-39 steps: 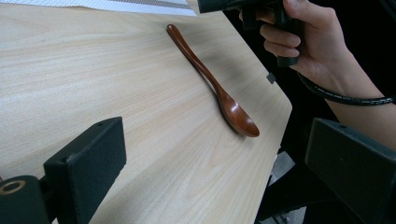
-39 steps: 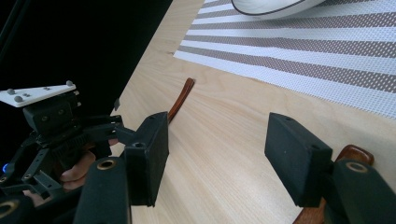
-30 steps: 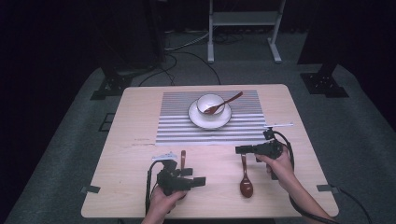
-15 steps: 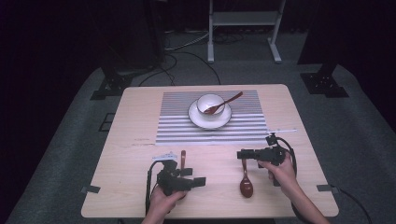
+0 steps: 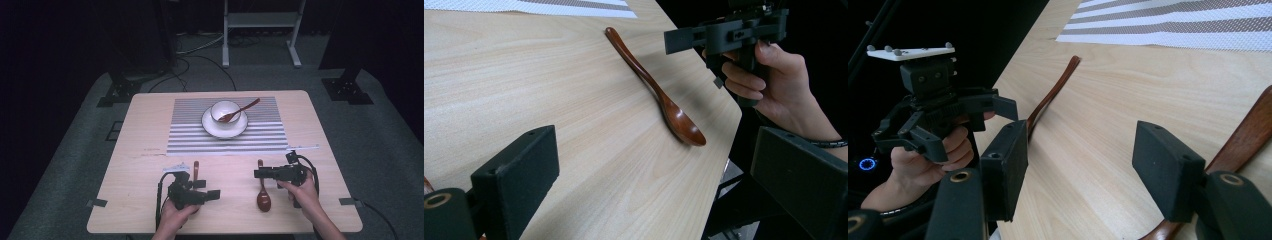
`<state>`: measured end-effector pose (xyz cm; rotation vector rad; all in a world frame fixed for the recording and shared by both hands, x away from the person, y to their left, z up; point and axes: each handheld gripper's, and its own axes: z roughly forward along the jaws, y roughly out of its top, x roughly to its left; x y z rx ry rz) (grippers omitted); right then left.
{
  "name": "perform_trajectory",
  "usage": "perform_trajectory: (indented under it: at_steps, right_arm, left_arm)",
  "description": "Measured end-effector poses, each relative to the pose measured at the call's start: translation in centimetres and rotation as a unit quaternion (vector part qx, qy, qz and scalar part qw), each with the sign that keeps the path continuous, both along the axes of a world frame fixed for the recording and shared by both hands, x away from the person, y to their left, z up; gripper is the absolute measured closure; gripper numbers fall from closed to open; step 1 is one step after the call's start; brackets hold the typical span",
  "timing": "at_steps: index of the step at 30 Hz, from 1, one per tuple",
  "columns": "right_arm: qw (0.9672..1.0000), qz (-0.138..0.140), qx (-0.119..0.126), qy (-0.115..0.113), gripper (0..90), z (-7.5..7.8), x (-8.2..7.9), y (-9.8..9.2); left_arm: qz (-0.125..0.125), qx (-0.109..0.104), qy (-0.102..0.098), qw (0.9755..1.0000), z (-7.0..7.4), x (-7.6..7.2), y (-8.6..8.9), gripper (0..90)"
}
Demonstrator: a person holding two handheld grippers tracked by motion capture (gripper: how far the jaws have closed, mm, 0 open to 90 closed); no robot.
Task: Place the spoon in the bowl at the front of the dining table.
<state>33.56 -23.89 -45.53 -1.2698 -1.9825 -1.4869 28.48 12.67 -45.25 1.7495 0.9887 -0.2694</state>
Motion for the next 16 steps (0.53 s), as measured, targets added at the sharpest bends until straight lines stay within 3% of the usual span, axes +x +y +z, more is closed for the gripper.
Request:
perform_trajectory:
  at_steps: [11,16]
  right_arm:
    - [0.9998,0.001,0.022,0.0,37.9,-0.7,-1.2,-0.1]
    - [0.9986,0.0,0.053,0.0,37.9,-1.2,-1.7,-0.6]
  left_arm:
    - [0.0,0.0,-0.002,1.0,0.0,0.0,0.0,4.0]
    - [0.0,-0.002,-0.005,1.0,0.1,0.0,0.0,4.1]
